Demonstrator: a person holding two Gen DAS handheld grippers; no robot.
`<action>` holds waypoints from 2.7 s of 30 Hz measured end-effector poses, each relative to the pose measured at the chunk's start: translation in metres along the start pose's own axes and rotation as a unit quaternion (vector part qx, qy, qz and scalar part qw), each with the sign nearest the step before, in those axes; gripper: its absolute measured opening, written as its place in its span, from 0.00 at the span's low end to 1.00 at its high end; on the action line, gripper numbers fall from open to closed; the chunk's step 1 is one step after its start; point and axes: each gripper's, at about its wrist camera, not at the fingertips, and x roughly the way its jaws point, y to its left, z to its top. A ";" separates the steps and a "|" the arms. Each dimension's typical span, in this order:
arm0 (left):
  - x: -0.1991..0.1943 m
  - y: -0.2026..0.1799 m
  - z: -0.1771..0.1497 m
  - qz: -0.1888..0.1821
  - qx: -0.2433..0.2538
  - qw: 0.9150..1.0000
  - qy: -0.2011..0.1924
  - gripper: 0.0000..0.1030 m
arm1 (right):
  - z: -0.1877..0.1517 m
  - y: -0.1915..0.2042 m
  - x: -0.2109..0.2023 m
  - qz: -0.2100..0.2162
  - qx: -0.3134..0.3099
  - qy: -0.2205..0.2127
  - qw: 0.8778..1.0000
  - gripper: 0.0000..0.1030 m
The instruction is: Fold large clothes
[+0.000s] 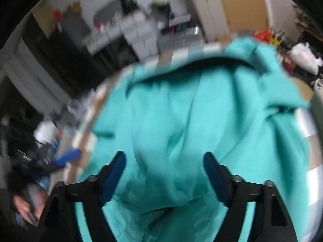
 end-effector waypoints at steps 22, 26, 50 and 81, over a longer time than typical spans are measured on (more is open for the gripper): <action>0.040 -0.031 -0.022 0.083 0.071 0.994 0.005 0.81 | -0.045 0.033 0.010 -0.193 -0.240 -0.058 0.949 0.16; 0.047 -0.031 -0.023 0.089 0.069 0.993 0.015 0.81 | -0.029 0.017 -0.030 -0.104 -0.168 -0.046 0.979 0.27; 0.160 -0.048 -0.035 0.212 0.150 0.960 0.106 0.82 | 0.023 -0.051 -0.058 0.050 0.013 -0.053 0.997 0.37; 0.078 -0.072 -0.029 0.258 0.209 0.942 -0.048 0.82 | 0.067 -0.068 -0.034 -0.051 0.002 -0.063 0.997 0.26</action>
